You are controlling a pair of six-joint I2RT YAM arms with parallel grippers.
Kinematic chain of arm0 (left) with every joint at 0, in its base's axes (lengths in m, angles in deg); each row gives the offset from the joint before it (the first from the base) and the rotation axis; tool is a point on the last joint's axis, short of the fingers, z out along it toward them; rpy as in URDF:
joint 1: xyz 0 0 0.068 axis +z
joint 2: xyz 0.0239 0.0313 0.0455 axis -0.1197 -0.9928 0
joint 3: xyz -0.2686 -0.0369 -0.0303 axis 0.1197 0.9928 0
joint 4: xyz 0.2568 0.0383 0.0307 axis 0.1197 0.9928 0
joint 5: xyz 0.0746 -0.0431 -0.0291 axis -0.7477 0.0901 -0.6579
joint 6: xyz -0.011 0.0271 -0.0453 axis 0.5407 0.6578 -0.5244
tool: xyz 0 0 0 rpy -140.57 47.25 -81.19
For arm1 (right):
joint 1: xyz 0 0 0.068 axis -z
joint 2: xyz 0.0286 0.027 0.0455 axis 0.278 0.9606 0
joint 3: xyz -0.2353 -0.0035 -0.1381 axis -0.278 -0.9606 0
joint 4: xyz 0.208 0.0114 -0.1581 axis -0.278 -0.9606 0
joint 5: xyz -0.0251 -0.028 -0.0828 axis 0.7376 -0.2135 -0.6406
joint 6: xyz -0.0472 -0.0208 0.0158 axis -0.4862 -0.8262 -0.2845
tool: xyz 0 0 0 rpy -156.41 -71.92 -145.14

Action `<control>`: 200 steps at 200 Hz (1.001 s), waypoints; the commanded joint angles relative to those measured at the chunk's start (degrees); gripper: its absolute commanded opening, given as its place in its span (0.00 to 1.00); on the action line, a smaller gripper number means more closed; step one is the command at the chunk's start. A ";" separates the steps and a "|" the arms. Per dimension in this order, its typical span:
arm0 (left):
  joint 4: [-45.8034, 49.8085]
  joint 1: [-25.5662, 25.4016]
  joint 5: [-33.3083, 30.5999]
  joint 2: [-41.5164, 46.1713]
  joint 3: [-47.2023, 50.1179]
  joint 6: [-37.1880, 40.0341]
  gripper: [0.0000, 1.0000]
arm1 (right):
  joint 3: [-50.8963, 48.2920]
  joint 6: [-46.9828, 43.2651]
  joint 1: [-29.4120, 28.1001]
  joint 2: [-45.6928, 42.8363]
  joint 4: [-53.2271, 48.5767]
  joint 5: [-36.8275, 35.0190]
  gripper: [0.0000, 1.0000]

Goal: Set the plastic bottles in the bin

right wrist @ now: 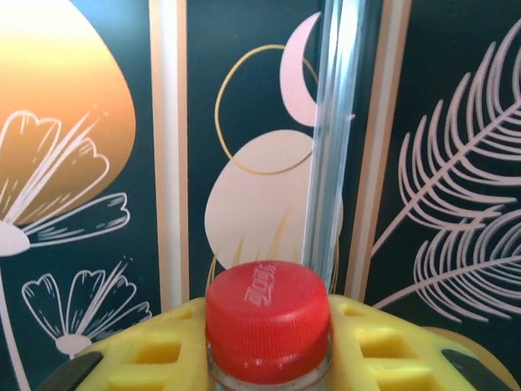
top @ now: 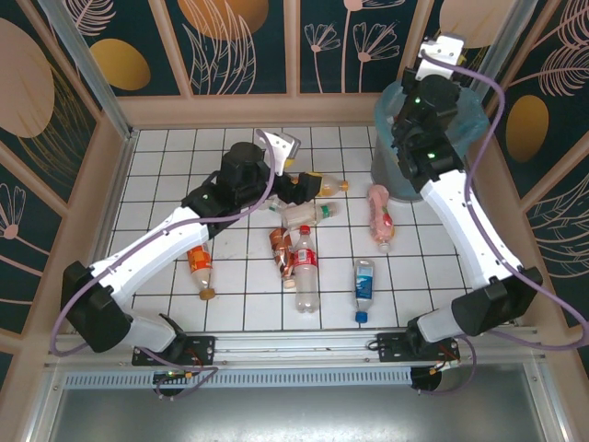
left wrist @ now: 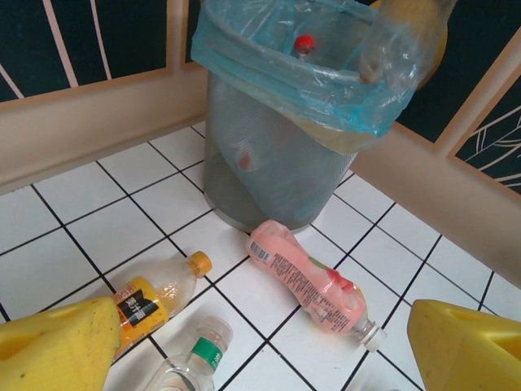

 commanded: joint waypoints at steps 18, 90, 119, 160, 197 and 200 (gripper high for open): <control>-2.58 0.23 2.14 0.30 0.91 2.37 0.92 | -2.08 -3.08 1.35 2.29 10.83 -1.91 0.00; -3.94 0.23 0.77 2.68 4.97 3.36 0.93 | 3.92 -7.81 3.11 7.71 14.38 -2.11 0.00; -3.99 0.18 0.82 2.69 5.49 3.16 0.93 | 4.55 -11.84 3.70 10.51 18.76 -2.44 0.00; -4.02 0.17 0.29 3.14 5.94 3.49 0.93 | 4.01 -8.94 4.38 11.63 15.09 -2.55 0.00; -3.86 0.21 0.33 3.13 5.93 3.61 0.93 | 3.16 -3.29 4.52 10.41 6.49 -2.78 0.19; -3.81 0.21 0.22 3.19 5.95 3.60 0.93 | 2.95 -2.97 4.49 10.16 6.16 -2.79 0.19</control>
